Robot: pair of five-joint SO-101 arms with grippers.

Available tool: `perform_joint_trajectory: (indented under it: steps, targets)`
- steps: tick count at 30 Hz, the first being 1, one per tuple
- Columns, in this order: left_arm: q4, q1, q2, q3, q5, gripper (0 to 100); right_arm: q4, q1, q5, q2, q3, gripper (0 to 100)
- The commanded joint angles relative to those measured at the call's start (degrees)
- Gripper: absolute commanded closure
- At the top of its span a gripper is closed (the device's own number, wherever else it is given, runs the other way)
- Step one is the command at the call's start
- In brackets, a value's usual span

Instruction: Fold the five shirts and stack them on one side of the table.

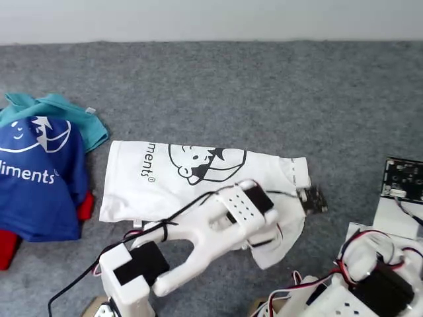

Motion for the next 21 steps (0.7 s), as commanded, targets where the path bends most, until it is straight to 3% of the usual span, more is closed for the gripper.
perform_joint_trajectory:
  steps: [1,17,21]
  targets:
    - [0.6,-2.5,-0.9,-4.9,-0.1,99,0.2,0.6,-0.2,0.8,-2.1,98.8]
    - [-3.0,-8.2,-0.3,-8.9,-0.4,98,0.2,0.4,-0.2,0.9,-2.1,98.7]
    - [-4.1,-10.5,-0.3,-9.2,-0.1,89,0.2,0.5,-0.2,0.9,-2.1,98.7]
